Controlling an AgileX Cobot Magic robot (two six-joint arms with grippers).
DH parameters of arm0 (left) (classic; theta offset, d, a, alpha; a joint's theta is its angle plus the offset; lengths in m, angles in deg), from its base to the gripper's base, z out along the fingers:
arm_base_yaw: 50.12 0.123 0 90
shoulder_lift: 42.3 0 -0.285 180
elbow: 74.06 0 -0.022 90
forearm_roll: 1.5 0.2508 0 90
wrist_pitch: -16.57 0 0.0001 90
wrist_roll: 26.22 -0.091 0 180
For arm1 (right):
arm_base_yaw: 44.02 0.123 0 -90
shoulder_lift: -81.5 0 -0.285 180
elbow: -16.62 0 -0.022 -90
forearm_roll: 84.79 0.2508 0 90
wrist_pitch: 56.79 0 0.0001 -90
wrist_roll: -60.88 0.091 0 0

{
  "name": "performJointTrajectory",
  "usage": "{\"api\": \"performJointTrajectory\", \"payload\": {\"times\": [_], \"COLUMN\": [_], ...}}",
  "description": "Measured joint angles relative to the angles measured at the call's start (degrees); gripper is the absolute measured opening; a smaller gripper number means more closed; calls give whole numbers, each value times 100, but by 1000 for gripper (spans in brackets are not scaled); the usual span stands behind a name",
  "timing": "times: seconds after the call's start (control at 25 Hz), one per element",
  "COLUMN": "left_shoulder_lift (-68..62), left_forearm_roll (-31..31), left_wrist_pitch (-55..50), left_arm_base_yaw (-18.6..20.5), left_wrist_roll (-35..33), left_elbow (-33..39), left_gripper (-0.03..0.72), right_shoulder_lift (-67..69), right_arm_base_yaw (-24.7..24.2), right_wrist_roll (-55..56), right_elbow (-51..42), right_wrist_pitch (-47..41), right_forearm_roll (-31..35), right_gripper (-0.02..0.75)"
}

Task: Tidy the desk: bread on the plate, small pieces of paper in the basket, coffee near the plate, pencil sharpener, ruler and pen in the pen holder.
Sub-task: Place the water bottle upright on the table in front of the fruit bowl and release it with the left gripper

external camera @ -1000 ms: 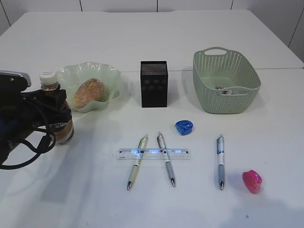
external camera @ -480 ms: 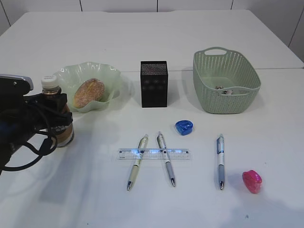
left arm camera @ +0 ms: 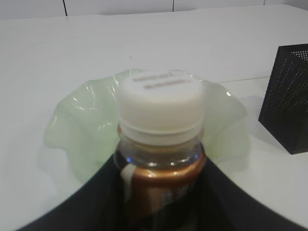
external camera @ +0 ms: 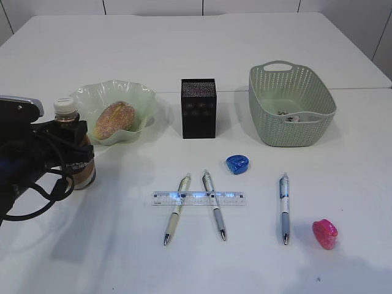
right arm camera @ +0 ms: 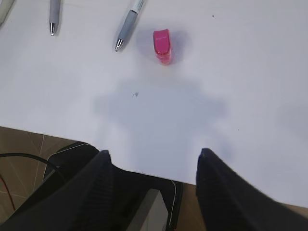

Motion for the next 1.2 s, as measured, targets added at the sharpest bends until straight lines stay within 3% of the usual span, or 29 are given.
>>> {"api": "performJointTrajectory", "payload": {"times": [0.32, 0.84, 1.2], "left_shoulder_lift": [0, 0, 0], "left_forearm_roll": [0, 10, 21], "left_wrist_pitch": [0, 0, 152], "left_arm_base_yaw": [0, 0, 0], "left_wrist_roll": [0, 0, 0], "left_elbow": [-10, -10, -22], "left_gripper": [349, 371, 454], "right_shoulder_lift": [0, 0, 0], "right_arm_base_yaw": [0, 0, 0], "right_wrist_roll": [0, 0, 0], "right_elbow": [0, 0, 0], "right_wrist_pitch": [0, 0, 0], "right_forearm_roll": [0, 0, 0], "right_gripper": [440, 440, 440]}}
